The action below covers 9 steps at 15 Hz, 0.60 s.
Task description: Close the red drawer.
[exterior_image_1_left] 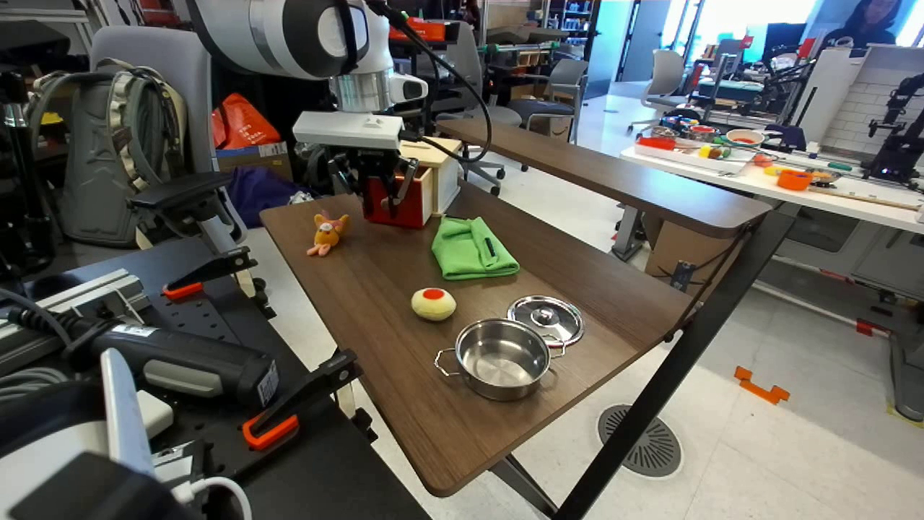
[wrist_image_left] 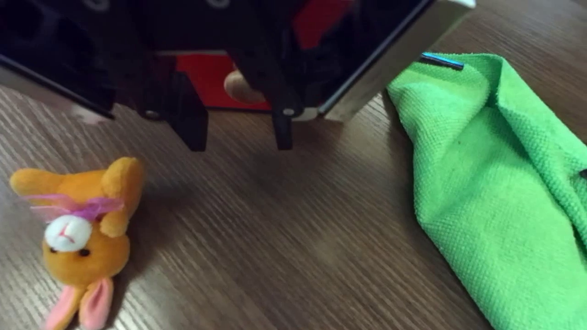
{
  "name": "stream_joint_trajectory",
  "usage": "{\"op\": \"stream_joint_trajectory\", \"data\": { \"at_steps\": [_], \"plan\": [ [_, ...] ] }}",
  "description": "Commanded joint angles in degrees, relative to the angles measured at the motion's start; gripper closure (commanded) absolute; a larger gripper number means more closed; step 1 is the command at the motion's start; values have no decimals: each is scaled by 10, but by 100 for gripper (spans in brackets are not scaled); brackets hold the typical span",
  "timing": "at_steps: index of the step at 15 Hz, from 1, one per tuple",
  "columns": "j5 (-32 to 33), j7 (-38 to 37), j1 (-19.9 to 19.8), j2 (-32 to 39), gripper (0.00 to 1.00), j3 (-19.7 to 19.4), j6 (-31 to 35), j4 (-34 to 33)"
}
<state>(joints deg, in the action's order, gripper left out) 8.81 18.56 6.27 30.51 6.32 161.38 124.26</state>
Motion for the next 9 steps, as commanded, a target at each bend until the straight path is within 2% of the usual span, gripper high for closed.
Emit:
{"op": "stream_joint_trajectory", "data": {
  "at_steps": [1, 3, 5, 9],
  "plan": [
    [12, 3, -12, 18, 90, 6, 14, -26],
    [15, 0, -8, 24, 51, 2, 13, -36],
    [18, -4, -4, 31, 45, -2, 7, -45],
    [28, -8, 0, 49, 16, -9, 3, -69]
  ]
}}
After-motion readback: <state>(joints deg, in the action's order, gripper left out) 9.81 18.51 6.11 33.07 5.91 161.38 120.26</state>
